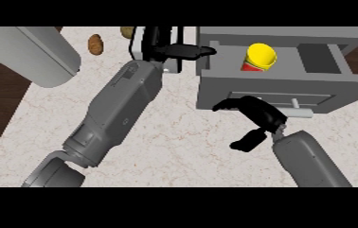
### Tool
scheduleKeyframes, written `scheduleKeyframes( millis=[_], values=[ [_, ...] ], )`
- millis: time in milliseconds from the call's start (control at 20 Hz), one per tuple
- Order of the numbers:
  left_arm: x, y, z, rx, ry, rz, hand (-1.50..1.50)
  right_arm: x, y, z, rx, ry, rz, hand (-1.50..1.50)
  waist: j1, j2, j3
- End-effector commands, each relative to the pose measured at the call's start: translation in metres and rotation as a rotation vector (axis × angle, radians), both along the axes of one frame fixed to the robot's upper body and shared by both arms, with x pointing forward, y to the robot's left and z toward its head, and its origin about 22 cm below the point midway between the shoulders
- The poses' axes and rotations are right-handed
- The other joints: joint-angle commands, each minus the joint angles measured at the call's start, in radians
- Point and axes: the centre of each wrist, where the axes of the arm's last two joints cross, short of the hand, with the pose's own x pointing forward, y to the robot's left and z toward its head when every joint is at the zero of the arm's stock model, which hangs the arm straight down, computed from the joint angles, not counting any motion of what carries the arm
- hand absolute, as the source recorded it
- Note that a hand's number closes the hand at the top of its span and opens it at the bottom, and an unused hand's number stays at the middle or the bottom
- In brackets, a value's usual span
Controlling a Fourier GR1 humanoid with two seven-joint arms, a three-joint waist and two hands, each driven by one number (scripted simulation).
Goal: Pick up the cup, place it into the drawer and close the drawer
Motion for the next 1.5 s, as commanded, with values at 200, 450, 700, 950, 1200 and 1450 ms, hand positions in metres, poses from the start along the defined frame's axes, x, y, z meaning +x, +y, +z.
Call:
scheduleKeyframes(
  millis=[200,450,700,950,1200,1450],
  values=[
    [-0.004,0.055,-0.023,-0.031,0.007,-0.011,-1.5,0.051,-0.017,-0.032,-0.012,-0.036,-0.075,1.5,0.055,0.011,0.002],
    [-0.013,0.059,-0.027,-0.046,0.013,-0.024,-1.5,0.077,-0.053,-0.012,0.086,-0.139,-0.189,1.5,0.091,0.011,0.004],
    [-0.017,0.079,-0.034,-0.031,0.018,-0.057,-1.5,0.108,-0.07,0.037,0.167,-0.234,-0.299,1.5,0.125,0.021,0.004],
    [-0.018,0.079,-0.03,-0.022,0.022,-0.059,-1.5,0.121,-0.081,0.07,0.191,-0.258,-0.372,1.5,0.147,0.027,0.004],
    [-0.017,0.097,-0.027,-0.02,0.002,-0.084,-1.5,0.119,-0.099,0.079,0.22,-0.254,-0.383,1.5,0.155,0.037,0.004],
    [-0.022,0.091,-0.034,-0.028,0.017,-0.117,-1.5,0.121,-0.102,0.095,0.237,-0.257,-0.368,1.5,0.17,0.036,0.002]
  ],
)
